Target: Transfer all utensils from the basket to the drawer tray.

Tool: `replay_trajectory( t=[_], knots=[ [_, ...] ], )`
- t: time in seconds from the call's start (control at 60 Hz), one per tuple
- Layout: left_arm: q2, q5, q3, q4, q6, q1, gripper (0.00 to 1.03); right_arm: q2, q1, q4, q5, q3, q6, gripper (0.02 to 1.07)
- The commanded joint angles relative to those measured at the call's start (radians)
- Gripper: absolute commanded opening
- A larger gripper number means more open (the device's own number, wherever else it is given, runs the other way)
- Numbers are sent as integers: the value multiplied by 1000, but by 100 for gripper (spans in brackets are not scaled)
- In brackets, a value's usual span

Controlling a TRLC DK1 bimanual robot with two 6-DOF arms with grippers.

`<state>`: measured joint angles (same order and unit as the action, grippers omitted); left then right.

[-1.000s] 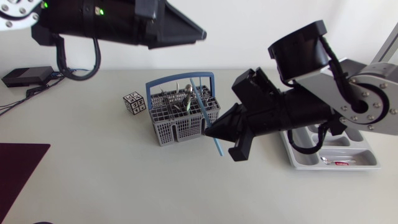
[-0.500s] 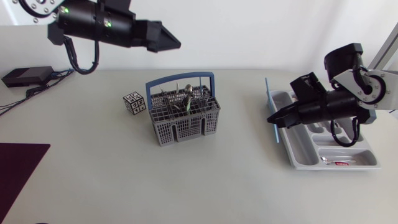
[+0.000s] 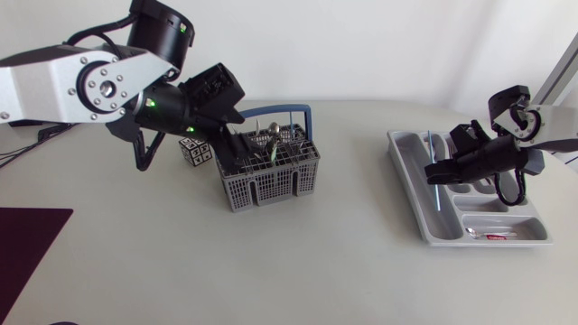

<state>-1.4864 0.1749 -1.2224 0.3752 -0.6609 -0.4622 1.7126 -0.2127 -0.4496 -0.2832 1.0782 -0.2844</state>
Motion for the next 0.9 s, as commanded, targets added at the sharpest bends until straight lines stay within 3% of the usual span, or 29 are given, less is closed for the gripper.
replay_trajectory(
  t=[0.0, 0.05, 0.1, 0.117, 0.167, 0.333, 0.667, 0.883],
  knots=[
    [21, -6, 46, -29, -124, 2, 84, 44, -11, -15, 22, 20, 25, 11],
    [23, -6, 63, -41, -184, 7, 84, 55, -11, -12, 32, 19, 25, 17],
    [25, -6, 77, -56, -240, 10, 84, 64, -11, -11, 36, 15, 25, 29],
    [28, -6, 84, -67, -266, 16, 85, 67, -11, -9, 45, 11, 25, 38],
    [29, -6, 87, -71, -290, 23, 85, 71, -11, -11, 53, 8, 24, 52],
    [69, -5, 161, -131, -462, 36, 85, 55, 9, -24, 68, -11, 10, 84],
    [23, -5, 138, -151, -695, 62, 84, -45, 125, -26, 90, -69, 10, 88],
    [-44, -5, 103, -162, -792, 60, 70, -99, 226, -18, 136, -77, 14, 92]
  ],
)
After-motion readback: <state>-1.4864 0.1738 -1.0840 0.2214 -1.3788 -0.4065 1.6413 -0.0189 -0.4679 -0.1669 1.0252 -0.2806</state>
